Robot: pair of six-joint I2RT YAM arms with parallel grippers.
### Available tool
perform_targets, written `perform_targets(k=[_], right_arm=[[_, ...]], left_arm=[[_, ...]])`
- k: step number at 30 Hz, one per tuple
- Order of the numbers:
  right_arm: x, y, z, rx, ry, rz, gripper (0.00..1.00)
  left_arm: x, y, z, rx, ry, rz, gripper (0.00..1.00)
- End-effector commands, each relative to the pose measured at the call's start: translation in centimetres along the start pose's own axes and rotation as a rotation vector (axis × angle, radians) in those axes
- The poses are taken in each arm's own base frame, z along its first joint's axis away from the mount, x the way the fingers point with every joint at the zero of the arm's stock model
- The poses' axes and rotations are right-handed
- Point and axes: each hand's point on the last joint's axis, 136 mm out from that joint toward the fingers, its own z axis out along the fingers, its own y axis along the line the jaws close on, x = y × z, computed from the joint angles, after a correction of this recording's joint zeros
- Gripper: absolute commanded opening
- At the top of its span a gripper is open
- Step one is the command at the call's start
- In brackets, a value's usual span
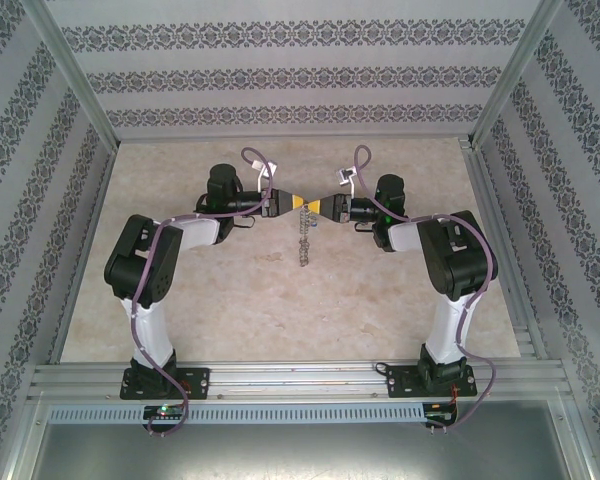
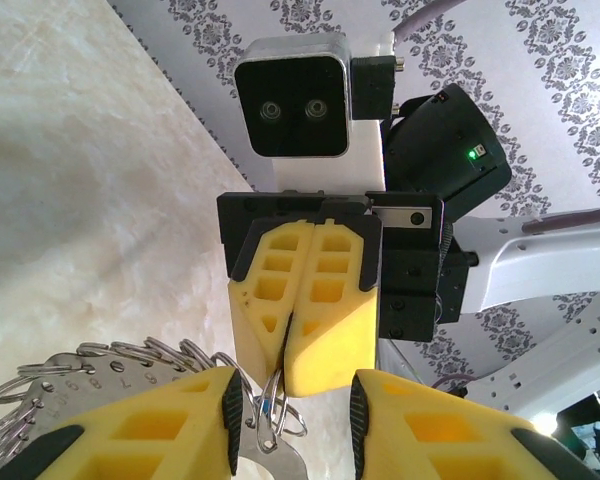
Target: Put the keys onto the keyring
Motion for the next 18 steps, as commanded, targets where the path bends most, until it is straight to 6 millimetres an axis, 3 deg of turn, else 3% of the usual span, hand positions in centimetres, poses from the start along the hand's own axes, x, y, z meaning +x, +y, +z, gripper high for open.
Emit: perform_targets(k=[1, 18], right_arm=[[-0.7, 0.7, 0.3, -0.025, 0.002, -0.074, 0.00], [-1.1, 0.5, 0.0, -0.013, -0.018, -0.077, 0.00]], left_arm=[[-0.4, 0.7, -0.2, -0.018, -0.010, 0.036, 0.35], [0.4, 0.2, 1.4, 0.005, 0.031, 0.036, 0.35]])
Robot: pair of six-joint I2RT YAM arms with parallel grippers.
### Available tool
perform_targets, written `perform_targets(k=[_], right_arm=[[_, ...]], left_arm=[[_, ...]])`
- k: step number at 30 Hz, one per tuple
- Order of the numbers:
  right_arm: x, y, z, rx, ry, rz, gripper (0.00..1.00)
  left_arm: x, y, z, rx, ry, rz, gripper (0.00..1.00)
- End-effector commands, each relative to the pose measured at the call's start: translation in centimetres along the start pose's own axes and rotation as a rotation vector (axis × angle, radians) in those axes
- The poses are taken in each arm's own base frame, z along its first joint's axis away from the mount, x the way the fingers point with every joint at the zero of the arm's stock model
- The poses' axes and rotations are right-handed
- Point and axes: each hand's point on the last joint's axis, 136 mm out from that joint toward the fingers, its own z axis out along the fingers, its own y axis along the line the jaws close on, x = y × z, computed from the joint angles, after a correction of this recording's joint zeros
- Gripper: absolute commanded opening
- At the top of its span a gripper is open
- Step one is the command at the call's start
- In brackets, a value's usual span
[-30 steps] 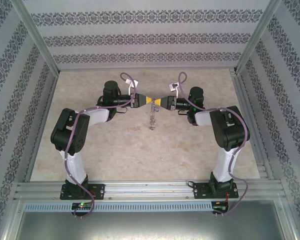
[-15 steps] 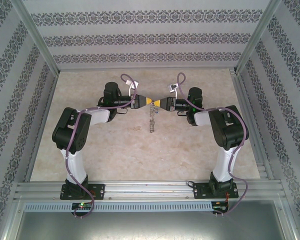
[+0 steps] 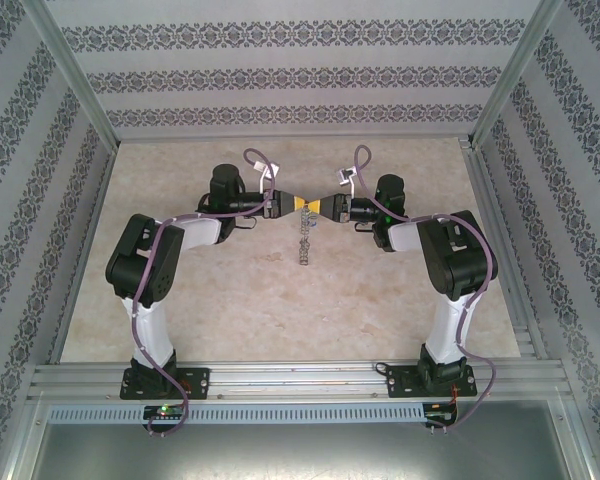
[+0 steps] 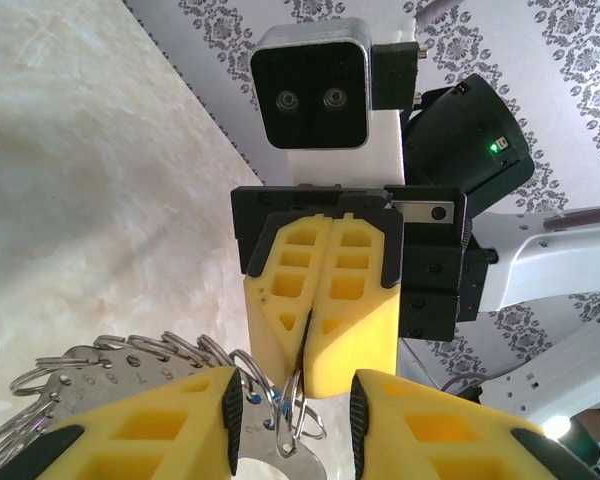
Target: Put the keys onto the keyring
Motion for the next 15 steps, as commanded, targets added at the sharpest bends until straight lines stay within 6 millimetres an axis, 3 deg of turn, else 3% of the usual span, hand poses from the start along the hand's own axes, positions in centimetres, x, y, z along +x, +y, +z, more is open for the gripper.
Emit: perform_targets(k=[1, 15], right_arm=[[-1.05, 0.59, 0.04, -0.016, -0.014, -0.077, 0.00], [-1.32, 0.18, -0.41, 0.002, -0.036, -0.072, 0.00]], left_arm=[[0.05, -0.24, 0.87, 0.022, 0.019, 0.030, 0.35], [0.54, -0.92, 1.25, 0.048, 0.031, 0.035, 0.30]])
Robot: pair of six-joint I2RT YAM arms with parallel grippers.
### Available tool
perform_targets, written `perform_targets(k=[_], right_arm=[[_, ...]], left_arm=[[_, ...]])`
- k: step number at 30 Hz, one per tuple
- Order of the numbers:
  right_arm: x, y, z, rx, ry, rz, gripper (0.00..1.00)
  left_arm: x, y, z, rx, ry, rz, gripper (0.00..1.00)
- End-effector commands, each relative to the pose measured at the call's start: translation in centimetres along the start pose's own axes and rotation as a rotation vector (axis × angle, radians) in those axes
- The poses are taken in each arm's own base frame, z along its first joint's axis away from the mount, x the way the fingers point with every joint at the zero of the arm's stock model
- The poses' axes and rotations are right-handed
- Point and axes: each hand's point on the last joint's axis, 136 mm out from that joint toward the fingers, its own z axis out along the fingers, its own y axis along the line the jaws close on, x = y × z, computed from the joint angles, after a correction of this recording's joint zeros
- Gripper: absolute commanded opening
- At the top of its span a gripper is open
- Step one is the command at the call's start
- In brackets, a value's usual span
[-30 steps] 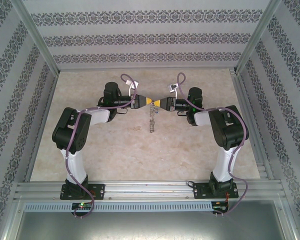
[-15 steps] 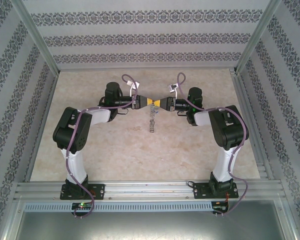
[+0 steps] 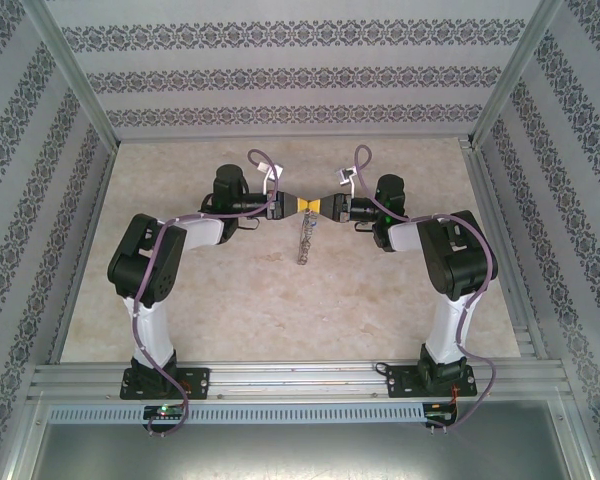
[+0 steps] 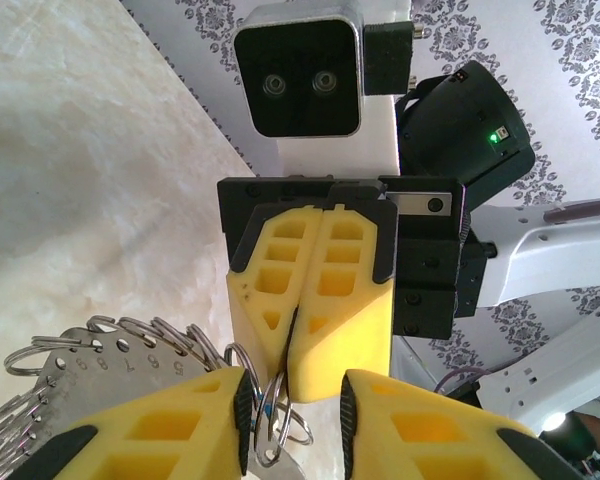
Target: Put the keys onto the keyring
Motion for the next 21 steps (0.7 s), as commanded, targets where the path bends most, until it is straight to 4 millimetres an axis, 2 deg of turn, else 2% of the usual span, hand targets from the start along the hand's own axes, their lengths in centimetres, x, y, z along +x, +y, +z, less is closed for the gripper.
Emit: perform_targets(k=[1, 6, 17, 21], right_arm=[[-1.15, 0.31, -0.32, -0.004, -0.028, -0.073, 0.00], [-1.21, 0.22, -0.44, -0.002, -0.032, -0.072, 0.00], [-1.12, 0.27, -0.45, -0.004, -0.030, -0.073, 0.00], [-1.10, 0.31, -0.46, -0.006, -0.027, -0.074, 0.00]], left_arm=[[0.09, -0.81, 0.65, 0.040, 0.015, 0.037, 0.29], [0.05, -0.89, 0.74, 0.047, 0.013, 0.036, 0.22], [-0.07, -1.06, 1.40, 0.055, 0.016, 0.041, 0.22], [-0.09, -1.08, 1.53, 0.056, 0.017, 0.040, 0.18]])
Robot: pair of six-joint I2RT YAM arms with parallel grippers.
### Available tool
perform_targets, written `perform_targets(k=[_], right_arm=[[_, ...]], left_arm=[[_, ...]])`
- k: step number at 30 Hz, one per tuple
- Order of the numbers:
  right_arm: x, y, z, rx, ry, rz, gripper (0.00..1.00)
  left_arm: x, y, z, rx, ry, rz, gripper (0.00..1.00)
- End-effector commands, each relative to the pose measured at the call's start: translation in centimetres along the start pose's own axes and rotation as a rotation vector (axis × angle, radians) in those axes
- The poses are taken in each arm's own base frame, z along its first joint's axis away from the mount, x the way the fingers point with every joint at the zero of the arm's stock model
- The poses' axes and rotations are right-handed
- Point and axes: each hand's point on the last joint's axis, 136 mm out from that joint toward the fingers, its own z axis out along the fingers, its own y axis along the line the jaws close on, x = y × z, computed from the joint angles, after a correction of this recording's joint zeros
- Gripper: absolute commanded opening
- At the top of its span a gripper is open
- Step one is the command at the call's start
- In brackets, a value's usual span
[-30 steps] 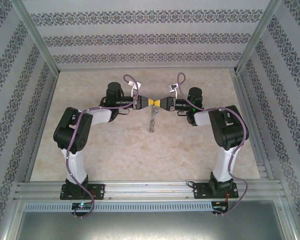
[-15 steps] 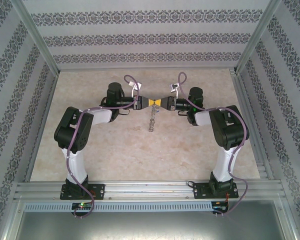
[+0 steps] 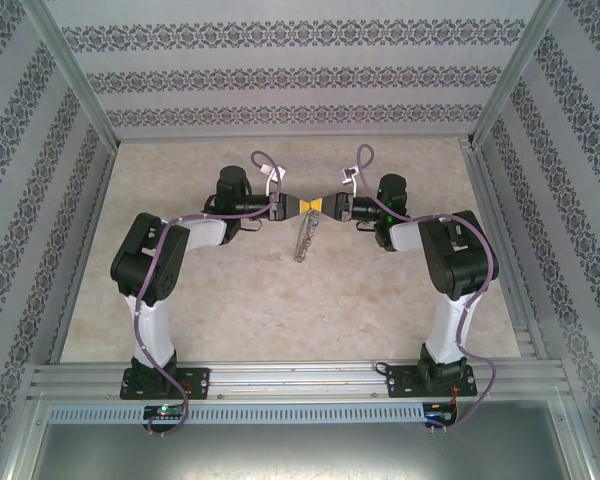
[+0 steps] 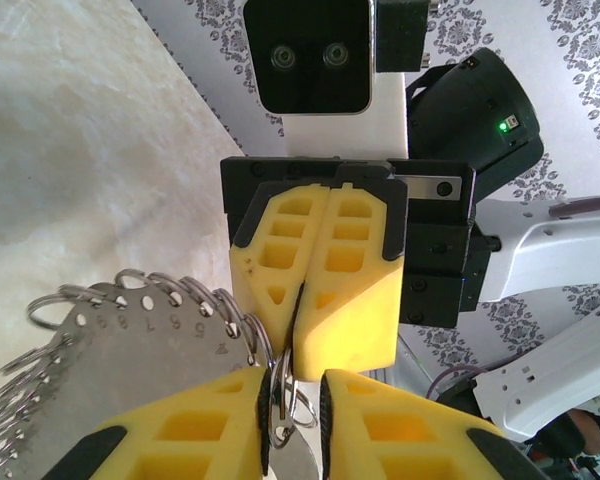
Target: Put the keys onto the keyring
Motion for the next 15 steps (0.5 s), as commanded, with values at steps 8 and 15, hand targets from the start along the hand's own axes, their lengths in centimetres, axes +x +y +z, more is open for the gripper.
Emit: perform_targets(k=[8, 15], right_arm=[[-1.0, 0.3, -0.5, -0.004, -0.028, -0.071, 0.00], [-2.3, 1.0, -3.3, 0.037, -0.121, -0.086, 0.35]], left_arm=[[-0.9, -1.5, 0.9, 0.043, -0.011, 0.074, 0.04], [-1.2, -1.9, 0.8, 0.049, -0.017, 0.078, 0.00]])
